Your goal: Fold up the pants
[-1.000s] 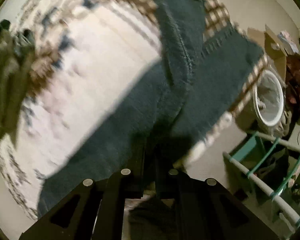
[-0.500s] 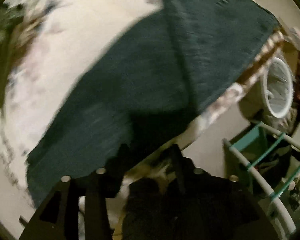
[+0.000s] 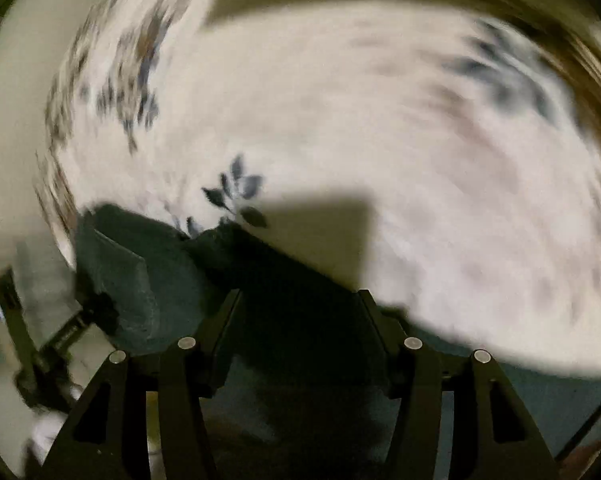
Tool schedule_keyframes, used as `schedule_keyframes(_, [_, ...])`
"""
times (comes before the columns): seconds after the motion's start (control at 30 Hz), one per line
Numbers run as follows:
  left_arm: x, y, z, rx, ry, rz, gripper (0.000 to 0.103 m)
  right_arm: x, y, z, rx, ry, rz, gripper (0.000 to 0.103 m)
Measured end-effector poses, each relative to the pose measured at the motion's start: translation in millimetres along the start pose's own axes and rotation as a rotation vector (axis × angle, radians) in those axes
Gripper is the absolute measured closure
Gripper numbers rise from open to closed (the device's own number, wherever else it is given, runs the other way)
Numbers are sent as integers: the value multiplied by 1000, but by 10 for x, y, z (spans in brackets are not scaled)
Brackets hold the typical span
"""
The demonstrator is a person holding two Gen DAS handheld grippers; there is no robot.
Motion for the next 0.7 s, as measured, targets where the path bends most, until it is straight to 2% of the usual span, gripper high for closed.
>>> schedule_keyframes(0.1, [-26,-38,19,3,-2,-31,27,-216,99,-235,-45,-40,107,45])
schedule_keyframes(0.13, [-43,-55,16,1,0,-30,27,-278,94,-289,-64,-36,138,52])
schedule_keyframes(0.17, [-73,-72,7,-5,-3,-19,27,-323,77,-310,-59,-42,165,70])
schedule_keyframes(0.23, [-136,-103,-13,-17,-10,12,27,-336,33,-321,-20,-110,205,97])
schedule_keyframes(0.3, [-199,-123,-36,-25,-25,31,27,-294,6,-262,26,-111,182,99])
schedule_keyframes(0.5, [-243,-93,-87,-35,-29,15,25,7,65,199,146,-48,-20,102])
schedule_keyframes(0.6, [-286,-87,-110,-41,-28,13,25,221,98,161,128,-35,-99,102])
schedule_keyframes(0.7, [-321,-124,-113,-45,-27,5,25,151,181,-32,22,-4,-86,99])
Point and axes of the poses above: each gripper's, at about its wrist camera, not at the fingertips, and z roughly against the way its jaws point, x to its right, y to its top, the point moved 4 cm from there along -z, roughly the way its jaws point, and after that the axes turned 9 degrees about -y, right-handed, at the moved point
